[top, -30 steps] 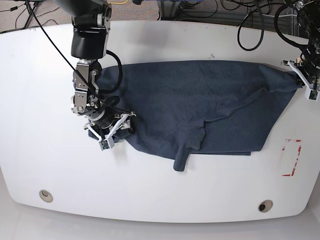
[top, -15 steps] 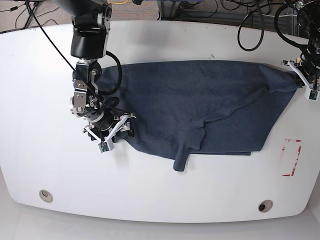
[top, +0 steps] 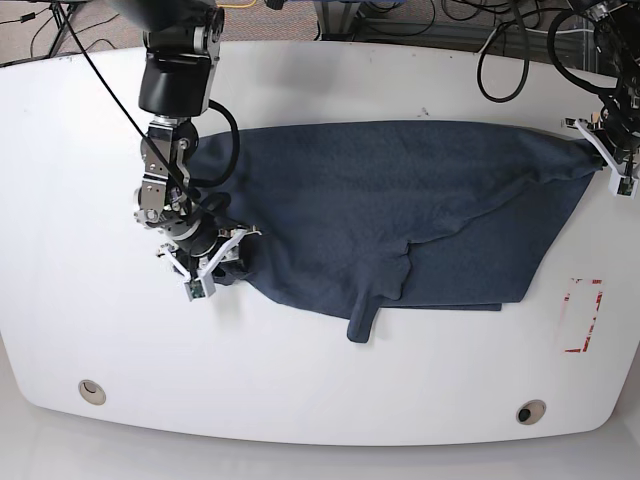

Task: Layout the t-shirt on the table in an organized manner, then fold the t-shirt properly
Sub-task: 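Regrasp the shirt edge with the right gripper beside the hem, then lift the shirt with both grippers and swing it up and back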

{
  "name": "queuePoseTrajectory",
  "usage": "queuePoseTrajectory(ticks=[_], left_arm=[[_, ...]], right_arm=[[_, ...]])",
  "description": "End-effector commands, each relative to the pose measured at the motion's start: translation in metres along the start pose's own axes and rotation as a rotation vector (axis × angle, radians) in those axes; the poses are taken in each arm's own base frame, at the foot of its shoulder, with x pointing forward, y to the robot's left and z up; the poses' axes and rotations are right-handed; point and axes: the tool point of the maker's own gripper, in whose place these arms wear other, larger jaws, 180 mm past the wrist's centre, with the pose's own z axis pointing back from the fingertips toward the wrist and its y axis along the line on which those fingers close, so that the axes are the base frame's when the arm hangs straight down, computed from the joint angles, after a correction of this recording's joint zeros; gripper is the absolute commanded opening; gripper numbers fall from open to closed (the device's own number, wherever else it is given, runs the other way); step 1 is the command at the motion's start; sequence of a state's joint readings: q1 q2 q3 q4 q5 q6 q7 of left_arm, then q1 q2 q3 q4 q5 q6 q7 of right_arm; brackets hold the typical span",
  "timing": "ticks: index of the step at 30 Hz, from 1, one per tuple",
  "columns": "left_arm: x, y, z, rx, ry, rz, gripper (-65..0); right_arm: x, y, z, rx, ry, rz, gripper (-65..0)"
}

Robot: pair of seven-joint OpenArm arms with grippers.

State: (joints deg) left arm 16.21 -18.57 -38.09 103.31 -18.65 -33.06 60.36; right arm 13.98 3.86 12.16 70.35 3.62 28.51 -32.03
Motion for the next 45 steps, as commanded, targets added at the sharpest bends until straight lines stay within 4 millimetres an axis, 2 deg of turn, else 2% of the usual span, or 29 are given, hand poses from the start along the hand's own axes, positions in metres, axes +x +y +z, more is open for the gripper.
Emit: queuePoseTrajectory(ticks=[1, 6, 12, 17, 21, 30, 33, 38, 45], left_arm=[[0.012, 0.006, 0.005, 0.016, -0.038, -0.014, -65.0], [0.012, 0.006, 0.005, 0.016, -0.038, -0.014, -65.0], [0.019, 0.007, 0.005, 0.019, -0.056, -0.012, -65.0], [0.021, 0.007, 0.005, 0.018, -0.063, -0.012, -65.0], [0.041, 0.01, 0.006, 0.026, -0.114, -0.007, -65.0], [0.098, 0.021, 0.014, 0.054, -0.255, 0.014, -65.0], [0.123, 0.026, 0.02, 0.066, -0.317, 0.024, -65.0], [0.155, 0.014, 0.023, 0.042, -0.376, -0.016, -65.0], [0.215, 0.021, 0.052, 0.072, -0.535, -0.03, -65.0]], right_arm=[[0.026, -0.001, 0.002, 0.006, -0.068, 0.015, -51.8], [0.027, -0.001, 0.002, 0.006, -0.069, 0.017, -65.0], [0.019, 0.001, 0.005, 0.007, -0.061, 0.017, -65.0], [0.031, 0.005, 0.022, -0.013, -0.113, 0.053, -65.0], [0.042, 0.008, 0.042, -0.036, -0.126, 0.101, -65.0], [0.084, 0.013, 0.081, -0.084, -0.228, 0.2, -65.0], [0.106, 0.006, 0.094, -0.112, -0.276, 0.248, -65.0], [0.131, 0.001, 0.103, -0.135, -0.327, 0.288, -65.0], [0.171, -0.019, 0.121, -0.19, -0.391, 0.358, -65.0]])
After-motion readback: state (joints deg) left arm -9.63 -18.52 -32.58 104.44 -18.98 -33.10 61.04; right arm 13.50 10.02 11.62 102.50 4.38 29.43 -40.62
